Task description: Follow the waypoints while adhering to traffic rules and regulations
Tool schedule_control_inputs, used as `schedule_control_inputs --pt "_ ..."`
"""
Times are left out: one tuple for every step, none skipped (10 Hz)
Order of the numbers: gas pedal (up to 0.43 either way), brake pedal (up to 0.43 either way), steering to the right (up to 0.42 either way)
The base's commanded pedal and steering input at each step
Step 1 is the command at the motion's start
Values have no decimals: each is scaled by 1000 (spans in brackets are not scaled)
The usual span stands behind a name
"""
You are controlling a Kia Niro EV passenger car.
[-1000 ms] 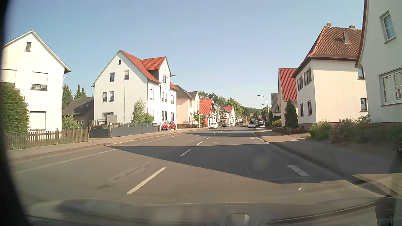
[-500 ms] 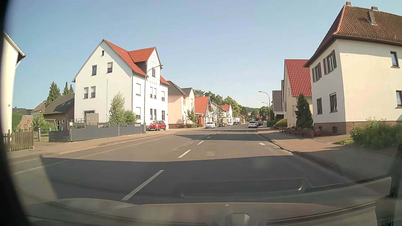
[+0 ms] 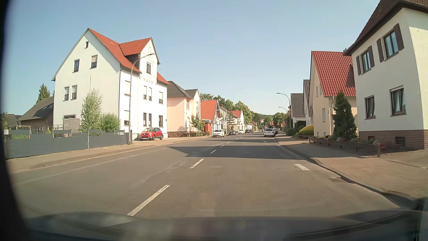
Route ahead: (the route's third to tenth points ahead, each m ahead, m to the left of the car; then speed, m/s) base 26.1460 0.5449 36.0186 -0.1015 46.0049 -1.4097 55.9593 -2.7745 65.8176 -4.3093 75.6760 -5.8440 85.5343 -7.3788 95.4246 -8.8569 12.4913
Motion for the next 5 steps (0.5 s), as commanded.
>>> schedule_control_inputs --pt "87 6 14" --pt "87 6 14" --pt "87 6 14" --pt "87 6 14" --pt "87 6 14"
